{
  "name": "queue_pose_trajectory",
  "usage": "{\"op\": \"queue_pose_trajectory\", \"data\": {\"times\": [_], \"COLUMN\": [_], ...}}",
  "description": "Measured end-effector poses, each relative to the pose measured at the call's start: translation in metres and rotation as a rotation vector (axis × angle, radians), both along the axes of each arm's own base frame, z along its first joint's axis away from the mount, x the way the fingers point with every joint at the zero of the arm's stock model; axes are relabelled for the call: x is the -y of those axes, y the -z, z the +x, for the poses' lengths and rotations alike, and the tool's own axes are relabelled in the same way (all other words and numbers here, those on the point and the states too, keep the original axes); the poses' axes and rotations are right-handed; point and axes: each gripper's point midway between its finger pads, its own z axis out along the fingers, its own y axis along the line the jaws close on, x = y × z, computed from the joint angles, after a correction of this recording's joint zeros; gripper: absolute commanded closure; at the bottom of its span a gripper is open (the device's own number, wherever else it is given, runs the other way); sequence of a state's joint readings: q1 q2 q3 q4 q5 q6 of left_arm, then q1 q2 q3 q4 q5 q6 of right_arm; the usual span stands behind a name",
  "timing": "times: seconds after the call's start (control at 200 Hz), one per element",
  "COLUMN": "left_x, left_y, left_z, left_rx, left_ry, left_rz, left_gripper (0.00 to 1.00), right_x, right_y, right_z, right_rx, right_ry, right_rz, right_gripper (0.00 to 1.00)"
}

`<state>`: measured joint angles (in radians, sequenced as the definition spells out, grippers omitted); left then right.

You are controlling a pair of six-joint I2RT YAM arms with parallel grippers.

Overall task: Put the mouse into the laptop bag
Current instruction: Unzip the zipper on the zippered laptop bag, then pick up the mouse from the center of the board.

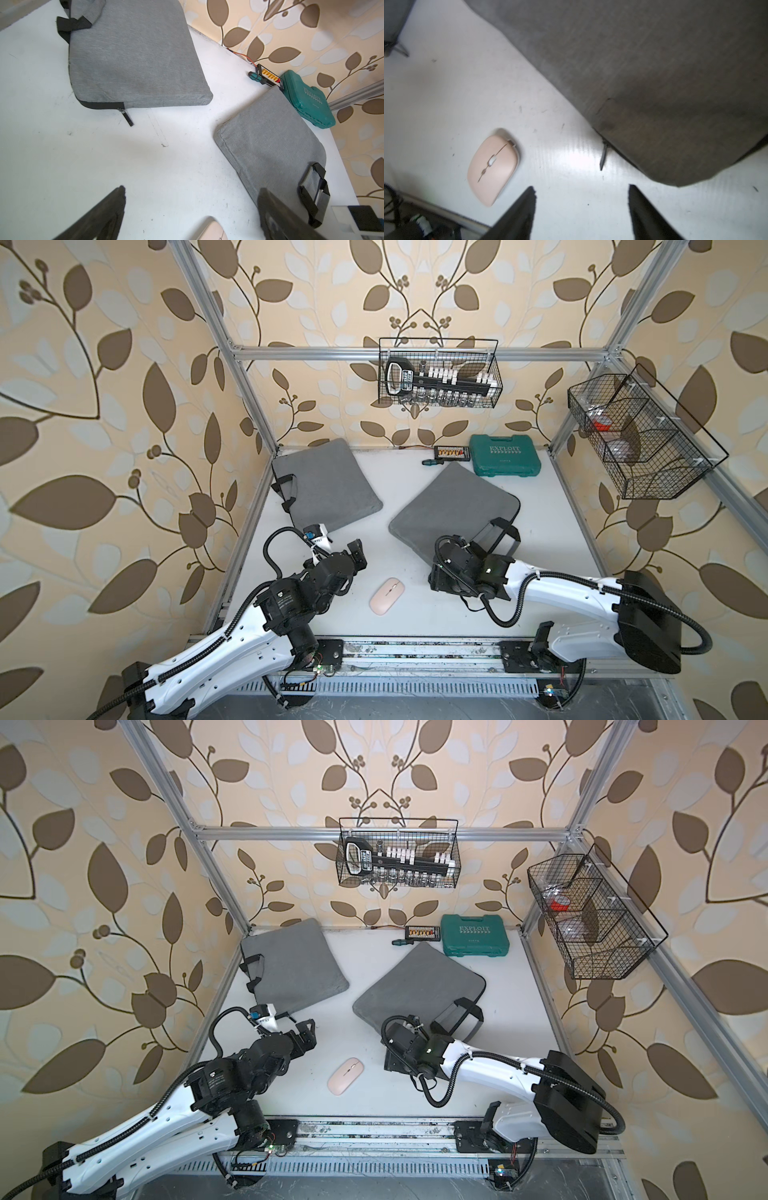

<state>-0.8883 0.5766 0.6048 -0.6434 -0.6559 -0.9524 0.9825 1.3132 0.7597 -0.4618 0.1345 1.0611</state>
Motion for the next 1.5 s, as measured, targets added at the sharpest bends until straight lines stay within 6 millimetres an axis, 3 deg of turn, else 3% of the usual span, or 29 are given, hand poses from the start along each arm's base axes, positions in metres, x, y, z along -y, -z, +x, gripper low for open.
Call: {"op": "queue_pose_trajectory", "data": {"times": [0.18, 0.285, 0.355, 0.515, 0.685, 0.795, 0.895, 1.065, 1.395, 1.5], "left_x": [-0.010, -0.012, -0.013, -0.017, -0.045, -0.061, -0.061, -0.053, -0.054, -0.053], "left_y": [0.001, 0.006, 0.011, 0.021, 0.033, 0.037, 0.040, 0.055, 0.055, 0.056], "left_z": [-0.008, -0.011, -0.013, -0.011, -0.004, -0.005, -0.005, -0.002, 0.000, 0.000], "left_rx": [0.004, -0.019, -0.042, -0.091, -0.168, -0.186, -0.213, -0.293, -0.294, -0.294], "left_ry": [-0.006, -0.016, -0.022, -0.055, -0.186, -0.239, -0.232, -0.199, -0.194, -0.192], "left_rz": [-0.012, -0.013, -0.012, -0.013, -0.068, -0.115, -0.138, -0.135, -0.146, -0.146], "left_gripper": [0.01, 0.01, 0.01, 0.01, 0.01, 0.01, 0.01, 0.01, 0.01, 0.01], "right_x": [-0.009, -0.037, -0.054, -0.093, -0.132, -0.156, -0.171, -0.166, -0.114, -0.111], "right_y": [-0.029, -0.060, -0.068, -0.041, -0.009, 0.008, 0.023, 0.025, 0.016, 0.025], "right_z": [-0.009, -0.030, -0.038, -0.029, -0.020, -0.023, -0.031, -0.039, -0.047, -0.056], "right_rx": [0.067, 0.147, 0.165, 0.115, 0.054, 0.019, 0.001, 0.008, 0.035, 0.020], "right_ry": [-0.094, -0.190, -0.221, -0.213, -0.200, -0.205, -0.214, -0.201, -0.125, -0.140], "right_rz": [0.044, 0.171, 0.205, 0.125, 0.042, -0.017, -0.082, -0.147, -0.149, -0.126], "right_gripper": [0.01, 0.01, 0.01, 0.01, 0.01, 0.01, 0.01, 0.01, 0.01, 0.01]}}
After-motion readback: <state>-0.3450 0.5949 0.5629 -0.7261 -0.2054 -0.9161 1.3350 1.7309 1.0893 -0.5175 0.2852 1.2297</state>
